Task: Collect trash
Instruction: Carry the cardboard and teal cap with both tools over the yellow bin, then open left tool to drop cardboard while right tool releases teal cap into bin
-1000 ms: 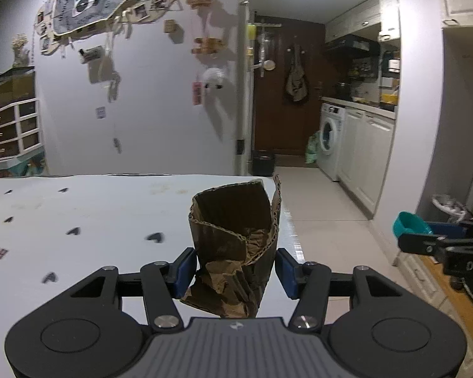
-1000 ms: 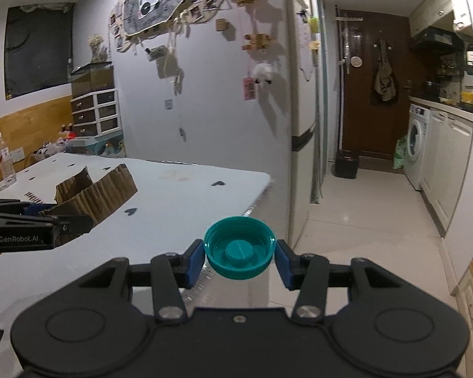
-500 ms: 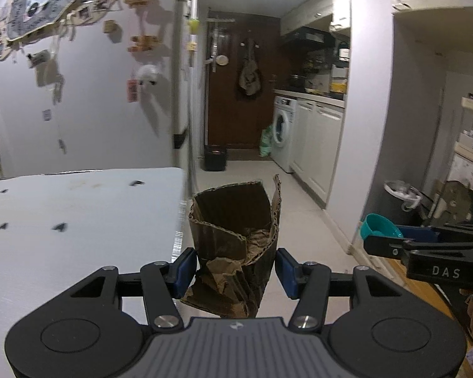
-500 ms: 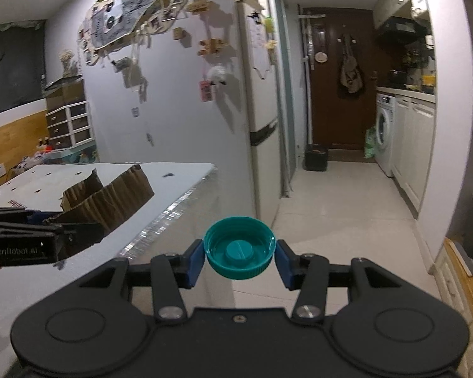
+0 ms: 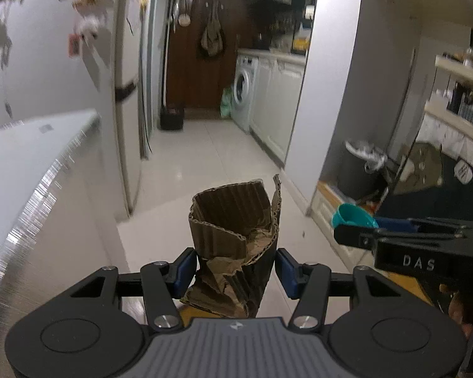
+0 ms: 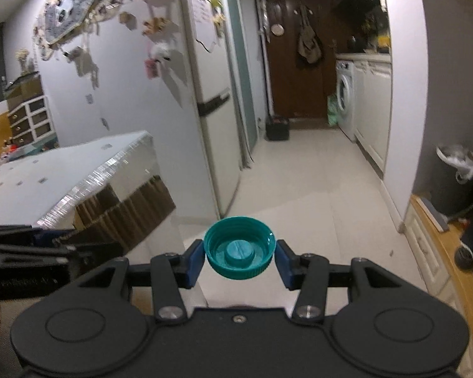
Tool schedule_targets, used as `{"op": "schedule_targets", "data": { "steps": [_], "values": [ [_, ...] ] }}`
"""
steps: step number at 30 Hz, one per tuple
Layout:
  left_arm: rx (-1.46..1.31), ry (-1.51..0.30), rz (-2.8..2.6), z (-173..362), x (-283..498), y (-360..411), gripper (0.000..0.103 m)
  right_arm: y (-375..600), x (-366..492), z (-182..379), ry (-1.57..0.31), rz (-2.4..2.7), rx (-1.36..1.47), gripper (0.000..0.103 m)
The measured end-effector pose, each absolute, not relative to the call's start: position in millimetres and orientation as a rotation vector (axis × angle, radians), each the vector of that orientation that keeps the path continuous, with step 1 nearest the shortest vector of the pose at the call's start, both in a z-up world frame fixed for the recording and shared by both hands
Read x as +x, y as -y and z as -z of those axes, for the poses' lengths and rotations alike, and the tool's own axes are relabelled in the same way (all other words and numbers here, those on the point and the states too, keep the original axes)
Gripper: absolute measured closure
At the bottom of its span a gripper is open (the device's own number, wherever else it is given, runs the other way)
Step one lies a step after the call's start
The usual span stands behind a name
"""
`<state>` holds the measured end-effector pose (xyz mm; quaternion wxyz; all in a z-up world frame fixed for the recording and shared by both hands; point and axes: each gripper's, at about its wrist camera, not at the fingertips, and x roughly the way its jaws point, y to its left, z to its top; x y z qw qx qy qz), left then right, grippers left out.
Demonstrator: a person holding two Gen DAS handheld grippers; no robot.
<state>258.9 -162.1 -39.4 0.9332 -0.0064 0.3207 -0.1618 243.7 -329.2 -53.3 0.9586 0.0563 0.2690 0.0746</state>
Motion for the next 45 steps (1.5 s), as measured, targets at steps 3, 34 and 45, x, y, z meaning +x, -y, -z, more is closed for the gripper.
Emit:
{"op": "schedule_targets", "data": {
  "steps": [3, 34, 45],
  "values": [
    [-0.032, -0.714, 0.331, 66.8, 274.1, 170.6, 0.048, 341.4, 254.0, 73.9, -0.592, -0.13, 0.127, 0.054],
    [-0.247, -1.274, 0.058, 351.1, 426.9, 113.8, 0.048, 307.1, 464.4, 316.0, -1.24, -0.207, 0.055, 0.053],
    [-0.287, -1.321, 0.024, 387.0, 445.4, 113.2, 0.041, 304.4, 486.3, 361.4, -1.302, -0.208, 0.111, 0.053]
  ]
}}
